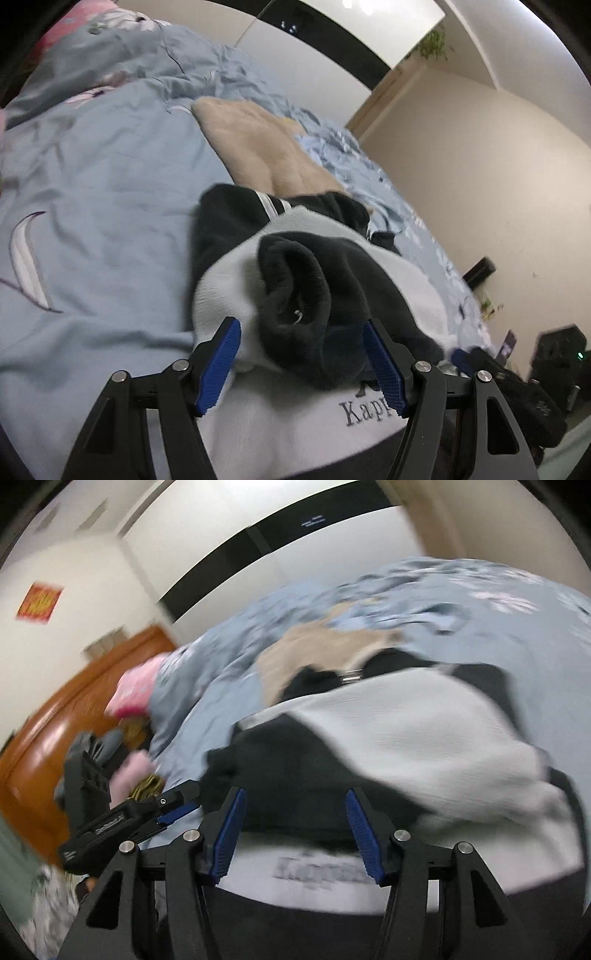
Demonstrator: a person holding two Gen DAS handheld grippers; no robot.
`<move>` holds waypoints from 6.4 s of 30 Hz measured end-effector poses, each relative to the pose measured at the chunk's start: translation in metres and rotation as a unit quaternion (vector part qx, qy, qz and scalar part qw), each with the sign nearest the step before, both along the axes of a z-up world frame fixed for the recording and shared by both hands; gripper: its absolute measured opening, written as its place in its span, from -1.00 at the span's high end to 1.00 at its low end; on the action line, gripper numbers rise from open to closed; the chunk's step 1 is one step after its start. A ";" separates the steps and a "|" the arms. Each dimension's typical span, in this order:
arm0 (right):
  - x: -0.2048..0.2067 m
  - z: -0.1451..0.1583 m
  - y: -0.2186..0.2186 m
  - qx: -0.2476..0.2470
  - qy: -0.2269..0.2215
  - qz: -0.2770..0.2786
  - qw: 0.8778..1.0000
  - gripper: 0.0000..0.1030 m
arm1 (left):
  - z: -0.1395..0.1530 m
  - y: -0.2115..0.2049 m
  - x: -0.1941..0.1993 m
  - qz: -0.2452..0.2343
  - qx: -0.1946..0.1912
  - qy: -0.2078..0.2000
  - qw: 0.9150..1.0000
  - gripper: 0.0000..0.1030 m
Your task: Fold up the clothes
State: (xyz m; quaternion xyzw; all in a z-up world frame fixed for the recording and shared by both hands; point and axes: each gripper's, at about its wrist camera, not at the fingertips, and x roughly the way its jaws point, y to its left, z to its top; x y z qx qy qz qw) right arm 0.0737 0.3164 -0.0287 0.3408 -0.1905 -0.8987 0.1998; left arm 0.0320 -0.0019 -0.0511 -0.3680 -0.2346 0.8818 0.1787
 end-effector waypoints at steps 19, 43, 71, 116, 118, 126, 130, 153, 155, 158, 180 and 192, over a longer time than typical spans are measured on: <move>0.059 -0.041 0.140 -0.034 -0.076 -0.161 0.983 -0.13 | -0.022 -0.049 -0.010 0.055 0.002 -0.032 0.998 0.35; 0.175 -0.070 0.183 -0.153 -0.091 -0.062 0.982 -0.13 | -0.060 -0.042 0.184 -0.057 0.092 -0.145 0.983 -0.11; 0.249 -0.040 0.205 -0.271 -0.048 -0.035 0.961 0.69 | -0.011 -0.095 0.243 -0.022 0.218 -0.098 0.971 0.81; -0.051 -0.038 0.183 -0.110 -0.157 -0.075 0.978 -0.02 | -0.023 -0.078 -0.075 -0.029 0.044 -0.057 0.997 -0.39; -0.064 -0.044 0.181 -0.124 -0.164 -0.069 0.976 -0.02 | -0.023 -0.073 -0.085 -0.048 0.052 -0.059 0.996 -0.39; -0.080 -0.049 0.197 -0.212 -0.141 -0.062 0.965 -0.03 | -0.040 -0.067 -0.115 -0.066 0.094 -0.080 0.990 -0.40; -0.064 -0.054 0.222 -0.219 -0.125 -0.065 0.966 -0.03 | -0.042 -0.073 -0.110 -0.073 0.110 -0.066 0.989 -0.40; -0.094 -0.013 0.214 -0.219 -0.065 -0.044 0.973 0.86 | 0.003 -0.083 -0.107 -0.043 0.137 0.049 0.988 0.87; -0.104 -0.035 0.215 -0.199 -0.110 -0.075 0.971 0.86 | -0.011 -0.086 -0.119 -0.019 0.125 0.018 0.992 0.92; -0.107 -0.070 0.217 -0.195 -0.167 -0.104 0.961 0.87 | -0.042 -0.107 -0.128 0.035 0.136 -0.035 0.989 1.00; -0.025 -0.048 0.211 -0.157 -0.146 -0.101 0.972 0.82 | -0.037 -0.076 -0.127 -0.033 0.139 -0.100 0.985 -0.12; -0.009 -0.047 0.198 -0.147 -0.143 -0.091 0.975 0.77 | -0.001 -0.090 -0.111 0.007 0.068 -0.009 0.998 0.93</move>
